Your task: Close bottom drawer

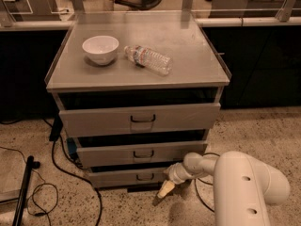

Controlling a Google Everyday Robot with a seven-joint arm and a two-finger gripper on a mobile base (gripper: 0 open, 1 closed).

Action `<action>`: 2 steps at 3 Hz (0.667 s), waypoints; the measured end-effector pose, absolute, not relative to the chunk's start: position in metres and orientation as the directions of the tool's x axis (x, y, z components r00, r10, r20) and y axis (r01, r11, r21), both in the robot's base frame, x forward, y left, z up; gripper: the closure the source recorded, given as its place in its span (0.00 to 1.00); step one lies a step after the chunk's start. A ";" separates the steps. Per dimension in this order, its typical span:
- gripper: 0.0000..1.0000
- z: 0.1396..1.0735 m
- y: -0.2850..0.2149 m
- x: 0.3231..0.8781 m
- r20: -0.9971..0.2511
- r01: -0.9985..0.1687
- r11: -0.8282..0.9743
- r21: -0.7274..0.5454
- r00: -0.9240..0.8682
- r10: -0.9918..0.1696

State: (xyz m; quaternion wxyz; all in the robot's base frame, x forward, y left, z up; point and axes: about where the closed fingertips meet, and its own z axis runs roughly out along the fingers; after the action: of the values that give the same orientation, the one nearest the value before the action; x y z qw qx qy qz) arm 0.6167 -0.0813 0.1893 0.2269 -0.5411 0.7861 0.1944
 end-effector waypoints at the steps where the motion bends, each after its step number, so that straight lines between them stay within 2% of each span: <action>1: 0.00 0.189 -0.081 0.617 -0.567 -0.939 0.339 0.060 -0.311 -0.763; 2: 0.00 0.193 -0.092 0.613 -0.564 -0.930 0.363 0.057 -0.330 -0.757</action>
Offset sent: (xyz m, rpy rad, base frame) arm 0.0477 0.0138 0.0168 0.0089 -0.0114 0.0291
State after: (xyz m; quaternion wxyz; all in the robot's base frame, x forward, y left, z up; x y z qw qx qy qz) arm 0.6127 -0.0919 0.1930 0.2283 -0.5318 0.7932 0.1893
